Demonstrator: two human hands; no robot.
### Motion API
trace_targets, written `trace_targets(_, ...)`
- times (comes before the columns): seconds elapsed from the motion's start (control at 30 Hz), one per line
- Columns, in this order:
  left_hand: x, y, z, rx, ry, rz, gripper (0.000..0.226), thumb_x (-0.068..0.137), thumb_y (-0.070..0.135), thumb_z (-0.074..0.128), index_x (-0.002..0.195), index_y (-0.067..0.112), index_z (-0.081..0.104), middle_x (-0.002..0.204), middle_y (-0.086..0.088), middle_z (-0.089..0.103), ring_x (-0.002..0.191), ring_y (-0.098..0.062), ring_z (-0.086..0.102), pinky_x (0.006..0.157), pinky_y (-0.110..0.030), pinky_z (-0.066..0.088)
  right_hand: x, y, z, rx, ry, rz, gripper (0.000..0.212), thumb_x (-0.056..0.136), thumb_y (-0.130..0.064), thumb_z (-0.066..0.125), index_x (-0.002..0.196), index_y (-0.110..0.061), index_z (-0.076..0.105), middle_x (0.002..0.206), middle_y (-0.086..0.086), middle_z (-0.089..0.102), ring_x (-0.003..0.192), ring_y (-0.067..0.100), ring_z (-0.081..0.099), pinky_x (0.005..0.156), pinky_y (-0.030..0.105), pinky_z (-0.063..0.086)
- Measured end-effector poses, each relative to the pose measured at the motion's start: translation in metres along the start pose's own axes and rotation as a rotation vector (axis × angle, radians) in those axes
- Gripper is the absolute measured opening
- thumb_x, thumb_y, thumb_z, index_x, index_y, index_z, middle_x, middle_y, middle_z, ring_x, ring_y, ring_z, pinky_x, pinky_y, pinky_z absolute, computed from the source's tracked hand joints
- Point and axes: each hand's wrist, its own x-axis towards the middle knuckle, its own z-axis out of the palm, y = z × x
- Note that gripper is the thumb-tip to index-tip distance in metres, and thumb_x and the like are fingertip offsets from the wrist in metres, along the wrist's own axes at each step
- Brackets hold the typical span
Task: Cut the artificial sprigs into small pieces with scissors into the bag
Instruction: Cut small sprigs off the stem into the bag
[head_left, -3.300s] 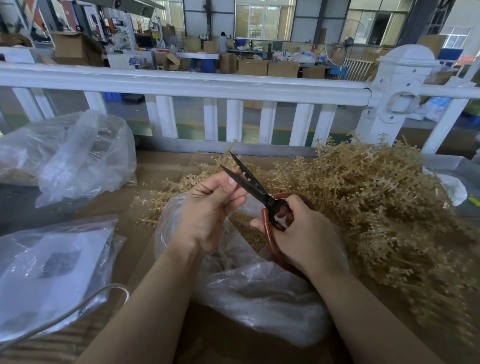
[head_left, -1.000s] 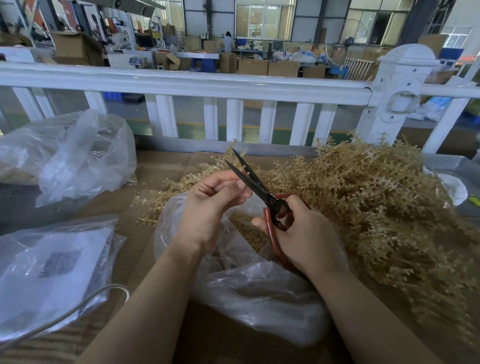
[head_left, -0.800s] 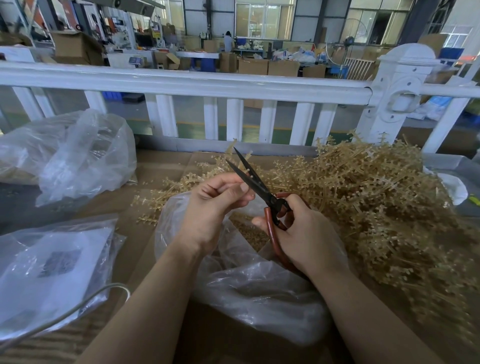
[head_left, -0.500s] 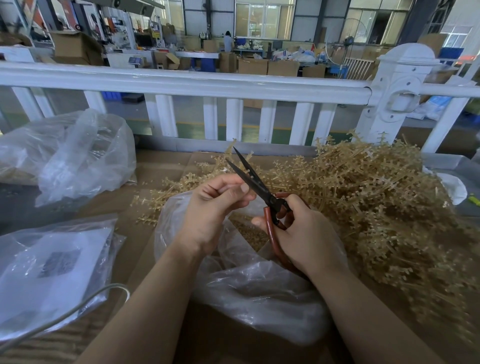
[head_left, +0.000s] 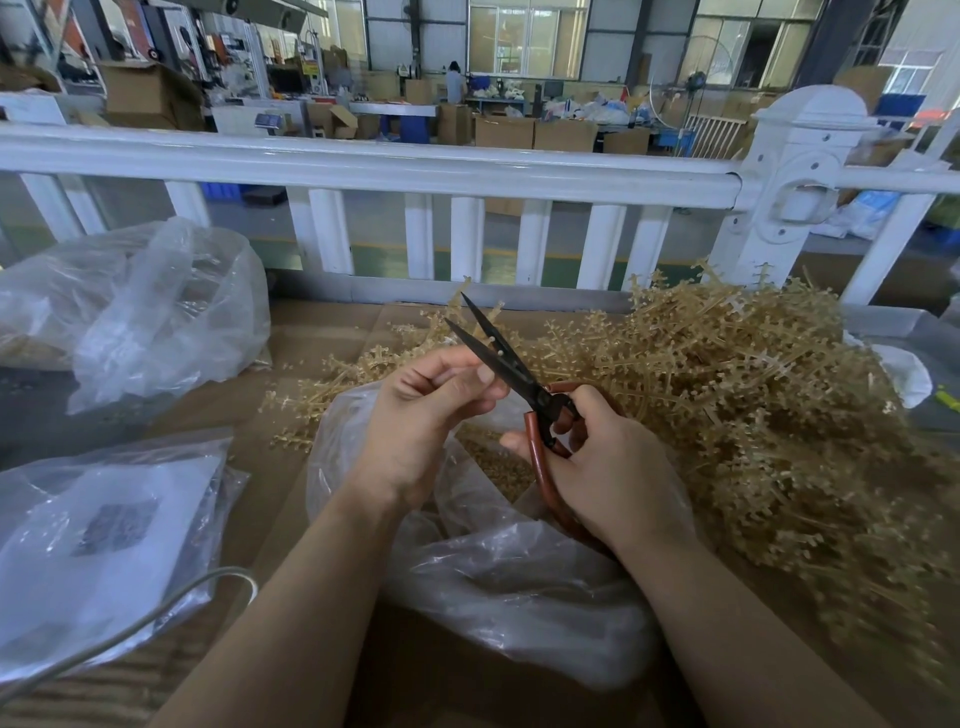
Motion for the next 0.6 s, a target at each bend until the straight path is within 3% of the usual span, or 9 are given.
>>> trace_targets(0.13,0.0015,-0.0009,-0.0007,-0.011,0.011,-0.003,0.009,0.078,0.014,0.070,0.082,0.018,0.076,0.080,-0.005,0.073,0.075,-0.014,0.069,0.076,-0.025,0.055,-0.0006,-0.0005,-0.0013,0.000,0.010,0.001,0.078,0.064,-0.104,0.026,0.084,-0.032,0.048,0.063,-0.018,0.056,0.058,-0.004,0.054,0.048,0.017,0.039)
trace_targets(0.33,0.0024,-0.0021,-0.0011,-0.022,0.034,-0.008,0.017,0.078,0.014,0.069,0.094,0.006,0.067,0.079,-0.005,0.073,0.075,-0.013,0.069,0.075,-0.024,0.055,-0.0007,0.0012,-0.0018,0.004,0.019,-0.010,0.078,0.067,-0.102,0.031,0.086,-0.030,0.053,0.062,-0.014,0.058,0.057,0.000,0.057,0.047,0.019,0.041)
trace_targets(0.47,0.0029,-0.0017,0.0009,-0.003,0.053,-0.022,0.017,0.077,0.016,0.069,0.092,0.008,0.069,0.079,-0.005,0.073,0.075,-0.013,0.069,0.076,-0.024,0.055,-0.0014,0.0025,-0.0004,0.024,-0.009,0.022,0.073,0.067,-0.097,0.038,0.093,-0.032,0.057,0.067,-0.016,0.061,0.065,-0.001,0.060,0.054,0.021,0.045)
trace_targets(0.6,0.0028,-0.0036,0.0025,-0.011,0.091,-0.040,0.014,0.074,0.018,0.071,0.087,0.013,0.072,0.081,-0.002,0.073,0.077,-0.012,0.068,0.075,-0.024,0.054,0.0005,0.0011,0.0017,0.047,-0.009,0.027,0.065,0.069,-0.090,0.048,0.096,-0.033,0.062,0.071,-0.020,0.062,0.068,-0.006,0.059,0.056,0.011,0.039)
